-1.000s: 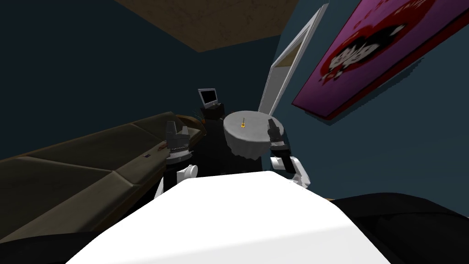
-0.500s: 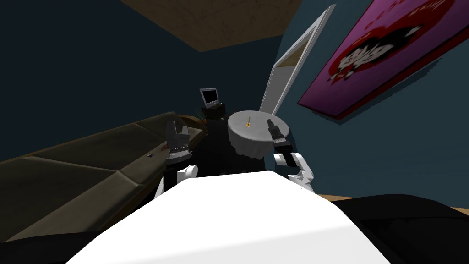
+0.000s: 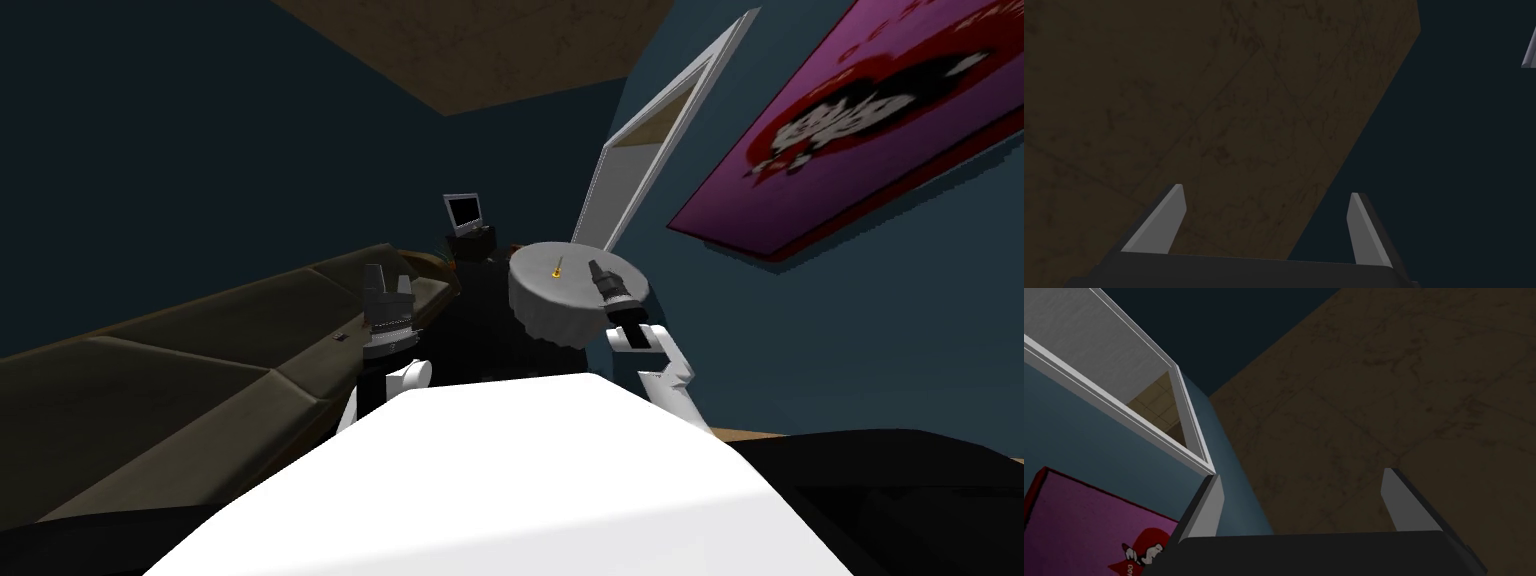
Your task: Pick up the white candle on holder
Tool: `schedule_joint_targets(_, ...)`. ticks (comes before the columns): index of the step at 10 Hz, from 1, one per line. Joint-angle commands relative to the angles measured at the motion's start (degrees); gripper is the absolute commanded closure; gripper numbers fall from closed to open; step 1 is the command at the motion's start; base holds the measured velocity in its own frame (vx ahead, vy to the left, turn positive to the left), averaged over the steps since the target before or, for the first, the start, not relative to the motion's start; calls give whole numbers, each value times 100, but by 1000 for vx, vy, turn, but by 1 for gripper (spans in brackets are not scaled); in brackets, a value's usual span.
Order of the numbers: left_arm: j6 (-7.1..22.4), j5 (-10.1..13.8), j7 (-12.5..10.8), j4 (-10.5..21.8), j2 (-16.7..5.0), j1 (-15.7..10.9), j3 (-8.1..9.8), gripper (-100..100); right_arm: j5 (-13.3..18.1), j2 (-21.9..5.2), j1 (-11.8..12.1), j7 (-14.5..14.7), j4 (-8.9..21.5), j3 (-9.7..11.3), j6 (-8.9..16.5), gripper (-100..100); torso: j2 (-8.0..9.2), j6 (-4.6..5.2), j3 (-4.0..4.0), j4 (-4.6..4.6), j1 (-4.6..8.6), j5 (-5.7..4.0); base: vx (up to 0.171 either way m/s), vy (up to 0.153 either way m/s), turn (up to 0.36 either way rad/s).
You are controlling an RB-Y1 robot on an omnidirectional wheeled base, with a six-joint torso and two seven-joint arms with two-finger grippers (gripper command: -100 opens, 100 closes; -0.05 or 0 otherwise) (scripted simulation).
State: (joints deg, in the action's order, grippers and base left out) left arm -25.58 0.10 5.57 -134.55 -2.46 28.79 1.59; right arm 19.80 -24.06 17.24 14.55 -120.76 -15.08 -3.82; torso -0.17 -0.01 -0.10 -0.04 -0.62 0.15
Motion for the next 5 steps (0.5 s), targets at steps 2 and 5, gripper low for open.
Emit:
schedule_joint_targets(2,0,0,0,0,0,0,0,0,278,-104,-120,262,308,-132,331,-100,-6,0,-3,-1,5,0,57,140,61)
schedule_joint_targets(5,0,0,0,0,0,0,0,0,540,-247,-203,433,707,-299,668,-100,-14,0,-8,-3,19,-4,82,126,86)
